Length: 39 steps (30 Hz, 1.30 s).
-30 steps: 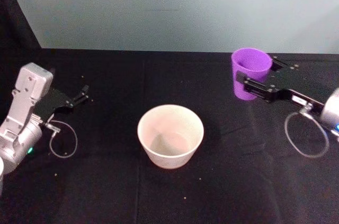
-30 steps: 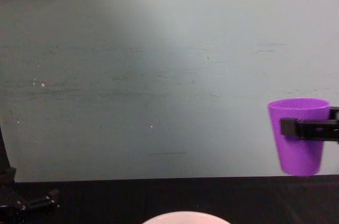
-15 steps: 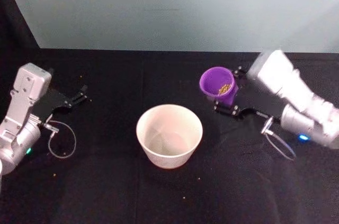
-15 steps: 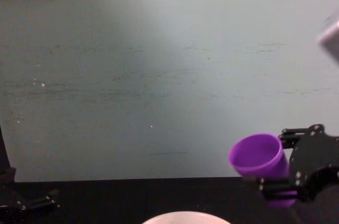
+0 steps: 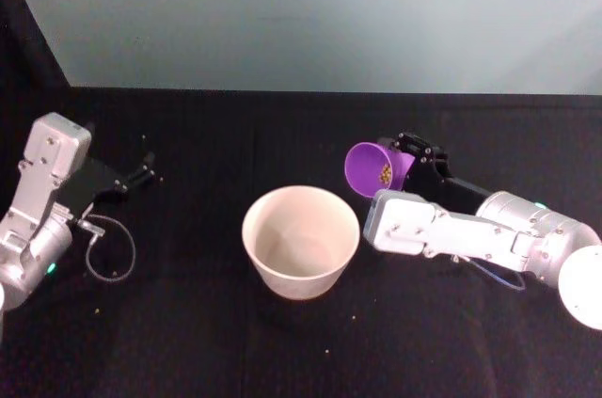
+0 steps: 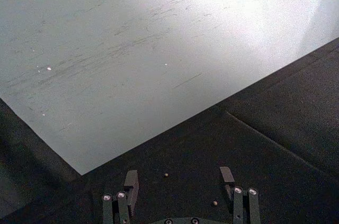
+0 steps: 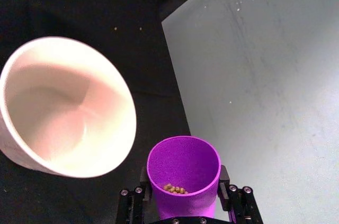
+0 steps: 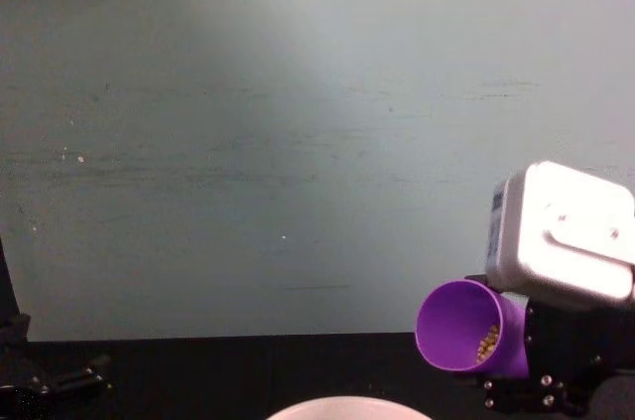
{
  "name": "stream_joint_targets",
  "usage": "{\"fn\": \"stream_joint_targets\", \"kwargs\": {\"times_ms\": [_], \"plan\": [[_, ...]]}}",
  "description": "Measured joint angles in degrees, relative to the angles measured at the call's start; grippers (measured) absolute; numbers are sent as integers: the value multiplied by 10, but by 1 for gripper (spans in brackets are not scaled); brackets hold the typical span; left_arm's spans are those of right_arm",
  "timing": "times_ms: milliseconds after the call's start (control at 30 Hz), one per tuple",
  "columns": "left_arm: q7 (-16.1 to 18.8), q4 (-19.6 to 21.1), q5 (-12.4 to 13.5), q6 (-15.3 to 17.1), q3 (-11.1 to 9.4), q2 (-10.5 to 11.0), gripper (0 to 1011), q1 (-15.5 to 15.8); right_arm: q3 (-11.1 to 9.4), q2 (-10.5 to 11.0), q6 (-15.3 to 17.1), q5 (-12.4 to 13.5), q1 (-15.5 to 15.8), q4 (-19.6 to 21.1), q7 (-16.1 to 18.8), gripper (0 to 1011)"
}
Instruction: Pick up the cup and pour the mung beans from the cup into the bowl.
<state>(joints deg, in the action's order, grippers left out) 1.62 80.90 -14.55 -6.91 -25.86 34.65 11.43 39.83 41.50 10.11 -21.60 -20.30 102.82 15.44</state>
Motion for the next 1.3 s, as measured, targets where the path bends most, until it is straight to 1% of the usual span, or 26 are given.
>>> {"fn": "stream_joint_targets", "kwargs": {"times_ms": [67, 100, 133, 200, 233, 300, 333, 367, 400, 433, 467, 500, 533, 567, 633, 667, 733, 767, 833, 867, 967, 1067, 1167, 1200, 1300], "plan": [[0, 0, 0, 0, 0, 0, 1000, 0, 4, -1, 4, -15, -2, 1, -1, 729], [0, 0, 0, 0, 0, 0, 1000, 0, 8, -3, 7, -28, -4, 3, -2, 729], [0, 0, 0, 0, 0, 0, 1000, 0, 10, -4, 8, -35, -5, 3, -2, 729], [0, 0, 0, 0, 0, 0, 1000, 0, 17, -6, 12, -57, -9, 4, -2, 729], [0, 0, 0, 0, 0, 0, 1000, 0, 17, -6, 12, -57, -9, 4, -2, 729], [0, 0, 0, 0, 0, 0, 1000, 0, 28, -10, 19, -92, -16, 6, -2, 729], [0, 0, 0, 0, 0, 0, 1000, 0, 28, -10, 19, -92, -16, 6, -2, 729], [0, 0, 0, 0, 0, 0, 1000, 0, 35, -11, 22, -113, -19, 6, -3, 729], [0, 0, 0, 0, 0, 0, 1000, 0, 38, -12, 24, -122, -21, 7, -4, 729], [0, 0, 0, 0, 0, 0, 1000, 0, 46, -13, 26, -144, -25, 7, -6, 729], [0, 0, 0, 0, 0, 0, 1000, 0, 49, -14, 27, -154, -26, 7, -7, 729], [0, 0, 0, 0, 0, 0, 1000, 0, 56, -15, 30, -174, -29, 7, -9, 729], [0, 0, 0, 0, 0, 0, 1000, 0, 56, -15, 30, -174, -29, 7, -9, 729], [0, 0, 0, 0, 0, 0, 1000, 0, 61, -16, 31, -191, -30, 7, -11, 729], [0, 0, 0, 0, 0, 0, 1000, 0, 65, -17, 32, -203, -31, 7, -12, 729], [0, 0, 0, 0, 0, 0, 1000, 0, 69, -18, 32, -219, -32, 6, -14, 729], [0, 0, 0, 0, 0, 0, 1000, 0, 73, -19, 33, -232, -33, 5, -16, 729], [0, 0, 0, 0, 0, 0, 1000, 0, 76, -20, 33, -245, -34, 4, -18, 729], [0, 0, 0, 0, 0, 0, 1000, 0, 80, -20, 33, -261, -34, 4, -22, 729], [0, 0, 0, 0, 0, 0, 1000, 0, 80, -20, 33, -261, -34, 4, -22, 729], [0, 0, 0, 0, 0, 0, 1000, 0, 85, -22, 30, -285, -34, 0, -26, 729], [0, 0, 0, 0, 0, 0, 1000, 0, 89, -22, 28, -301, -34, -2, -31, 729], [0, 0, 0, 0, 0, 0, 1000, 0, 92, -23, 24, -324, -34, -3, -38, 729], [0, 0, 0, 0, 0, 0, 1000, 0, 92, -23, 24, -324, -34, -3, -38, 729], [0, 0, 0, 0, 0, 0, 1000, 0, 97, -23, 22, -347, -34, -6, -41, 729]]}}
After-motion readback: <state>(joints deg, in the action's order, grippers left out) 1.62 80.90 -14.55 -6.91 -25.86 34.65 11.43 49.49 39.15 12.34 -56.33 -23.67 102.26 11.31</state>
